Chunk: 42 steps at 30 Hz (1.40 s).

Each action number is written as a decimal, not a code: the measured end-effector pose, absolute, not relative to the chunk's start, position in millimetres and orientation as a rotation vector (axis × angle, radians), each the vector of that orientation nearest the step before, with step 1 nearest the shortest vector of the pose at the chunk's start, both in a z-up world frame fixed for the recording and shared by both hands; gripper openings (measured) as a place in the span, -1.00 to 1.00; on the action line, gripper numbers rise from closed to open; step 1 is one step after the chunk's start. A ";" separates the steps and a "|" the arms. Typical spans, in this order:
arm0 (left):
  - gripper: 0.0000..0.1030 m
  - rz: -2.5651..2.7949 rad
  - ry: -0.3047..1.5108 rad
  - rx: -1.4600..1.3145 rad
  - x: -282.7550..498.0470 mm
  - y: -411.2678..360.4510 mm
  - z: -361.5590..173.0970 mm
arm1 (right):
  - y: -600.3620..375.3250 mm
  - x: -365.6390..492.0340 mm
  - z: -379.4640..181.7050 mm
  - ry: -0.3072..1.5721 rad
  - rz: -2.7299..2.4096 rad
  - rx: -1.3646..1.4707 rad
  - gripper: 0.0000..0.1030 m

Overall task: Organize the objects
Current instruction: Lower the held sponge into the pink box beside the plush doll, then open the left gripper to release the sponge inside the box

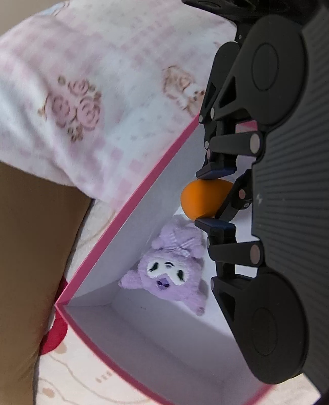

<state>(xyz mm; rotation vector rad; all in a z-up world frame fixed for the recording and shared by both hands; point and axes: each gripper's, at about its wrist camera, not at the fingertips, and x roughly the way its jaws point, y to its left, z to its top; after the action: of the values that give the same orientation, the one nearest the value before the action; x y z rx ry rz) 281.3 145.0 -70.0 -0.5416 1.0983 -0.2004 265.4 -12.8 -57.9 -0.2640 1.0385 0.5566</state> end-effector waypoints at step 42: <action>-0.46 -0.210 1.105 -0.437 295.0 132.2 -116.6 | -3.0 267.2 -89.8 1.117 0.554 -0.230 -0.41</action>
<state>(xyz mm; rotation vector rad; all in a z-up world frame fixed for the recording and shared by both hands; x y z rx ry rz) 295.0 132.2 -116.6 -0.4371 1.1047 -0.2105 267.2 -3.0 -89.8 -0.2302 1.1168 0.5537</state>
